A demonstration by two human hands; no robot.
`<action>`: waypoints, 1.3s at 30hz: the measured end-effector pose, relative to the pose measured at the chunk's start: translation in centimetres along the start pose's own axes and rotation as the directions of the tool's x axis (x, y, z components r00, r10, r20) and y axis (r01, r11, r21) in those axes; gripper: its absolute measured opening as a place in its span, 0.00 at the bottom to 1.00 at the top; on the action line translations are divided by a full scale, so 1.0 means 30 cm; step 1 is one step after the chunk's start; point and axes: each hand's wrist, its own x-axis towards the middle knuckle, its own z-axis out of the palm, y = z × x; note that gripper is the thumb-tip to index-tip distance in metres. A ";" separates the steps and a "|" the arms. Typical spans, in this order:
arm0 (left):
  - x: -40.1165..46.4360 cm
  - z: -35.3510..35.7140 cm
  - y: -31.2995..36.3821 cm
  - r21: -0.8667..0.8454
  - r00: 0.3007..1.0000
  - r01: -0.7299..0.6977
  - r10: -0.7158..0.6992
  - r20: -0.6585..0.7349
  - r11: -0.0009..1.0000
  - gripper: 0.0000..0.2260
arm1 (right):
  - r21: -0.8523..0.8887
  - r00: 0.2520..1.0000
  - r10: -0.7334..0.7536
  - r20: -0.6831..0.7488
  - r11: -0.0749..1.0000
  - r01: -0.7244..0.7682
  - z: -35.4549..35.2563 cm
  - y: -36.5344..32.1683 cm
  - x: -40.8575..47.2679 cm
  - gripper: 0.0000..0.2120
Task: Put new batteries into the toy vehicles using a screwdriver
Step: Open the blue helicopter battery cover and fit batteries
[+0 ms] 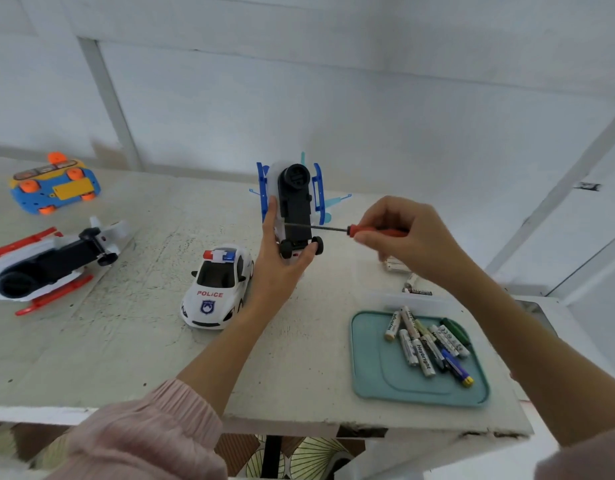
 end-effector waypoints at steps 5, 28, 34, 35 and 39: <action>-0.004 0.001 0.005 0.004 1.000 0.016 -0.016 0.019 1.000 0.39 | -0.160 0.992 -0.074 -0.098 0.985 0.058 0.000 0.008 0.009 0.06; 0.008 0.009 -0.002 0.045 1.000 0.014 -0.015 0.026 0.999 0.40 | -0.365 0.977 -0.197 -0.078 0.918 0.155 0.056 0.009 0.014 0.04; 0.010 0.011 -0.004 0.024 1.000 0.004 -0.004 0.010 1.000 0.40 | -0.407 0.971 -0.228 -0.067 0.895 0.182 0.051 0.001 0.020 0.04; 0.010 0.011 -0.002 0.019 1.000 0.006 -0.006 0.010 1.000 0.40 | -0.414 0.971 -0.232 -0.063 0.891 0.186 0.051 0.000 0.021 0.04; 0.007 0.008 -0.002 -0.008 1.000 0.004 -0.003 0.014 1.000 0.39 | -0.443 0.969 -0.245 -0.039 0.873 0.203 0.053 -0.006 0.022 0.04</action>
